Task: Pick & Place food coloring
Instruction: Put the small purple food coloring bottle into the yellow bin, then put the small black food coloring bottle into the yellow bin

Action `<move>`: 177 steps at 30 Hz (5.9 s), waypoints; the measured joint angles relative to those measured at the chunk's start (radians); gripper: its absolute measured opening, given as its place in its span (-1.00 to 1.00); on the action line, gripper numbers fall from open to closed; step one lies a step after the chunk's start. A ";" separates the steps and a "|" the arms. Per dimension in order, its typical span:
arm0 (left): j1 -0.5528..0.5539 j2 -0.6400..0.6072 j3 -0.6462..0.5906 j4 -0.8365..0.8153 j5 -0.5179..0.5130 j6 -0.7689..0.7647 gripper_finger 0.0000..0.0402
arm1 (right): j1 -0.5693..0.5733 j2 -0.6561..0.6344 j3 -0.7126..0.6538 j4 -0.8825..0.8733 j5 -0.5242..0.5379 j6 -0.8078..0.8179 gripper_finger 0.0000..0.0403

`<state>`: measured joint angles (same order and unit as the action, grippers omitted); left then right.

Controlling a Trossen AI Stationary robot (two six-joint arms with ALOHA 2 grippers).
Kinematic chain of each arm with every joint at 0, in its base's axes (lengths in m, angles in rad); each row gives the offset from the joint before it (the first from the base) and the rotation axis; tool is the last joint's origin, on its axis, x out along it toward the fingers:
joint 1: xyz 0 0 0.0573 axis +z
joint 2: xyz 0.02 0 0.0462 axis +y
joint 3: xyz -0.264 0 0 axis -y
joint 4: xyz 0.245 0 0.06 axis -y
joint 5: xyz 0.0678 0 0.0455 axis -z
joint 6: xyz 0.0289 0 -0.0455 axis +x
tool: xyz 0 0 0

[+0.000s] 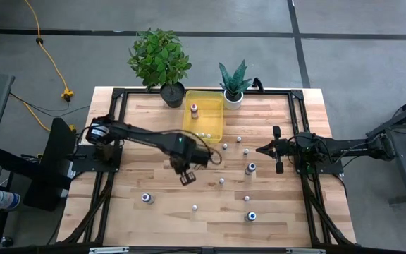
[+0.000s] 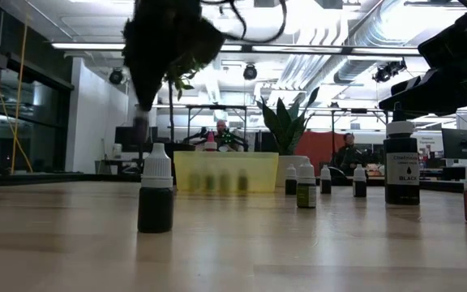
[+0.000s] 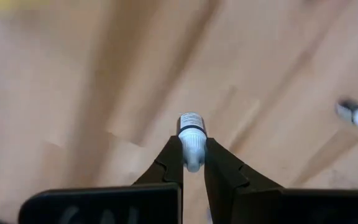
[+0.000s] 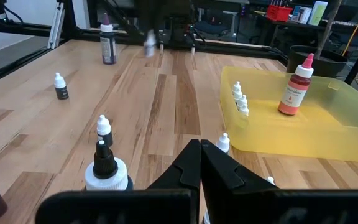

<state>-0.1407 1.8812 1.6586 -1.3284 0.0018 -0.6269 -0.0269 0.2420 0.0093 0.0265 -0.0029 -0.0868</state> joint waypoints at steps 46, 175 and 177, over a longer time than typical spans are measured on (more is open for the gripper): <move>0.368 0.475 0.617 0.081 -0.121 -0.167 -0.91 | 0.000 0.000 0.000 0.000 0.000 0.000 -1.00; 0.238 0.280 0.697 -0.148 -0.089 0.181 -0.24 | 0.000 0.000 0.000 0.000 0.000 0.000 -1.00; 0.205 0.275 0.697 -0.168 -0.059 0.189 -0.24 | 0.000 0.000 0.000 0.000 0.000 0.000 -1.00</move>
<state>0.0643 2.1558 2.3558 -1.4963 -0.0573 -0.4375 -0.0268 0.2417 0.0093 0.0264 -0.0030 -0.0864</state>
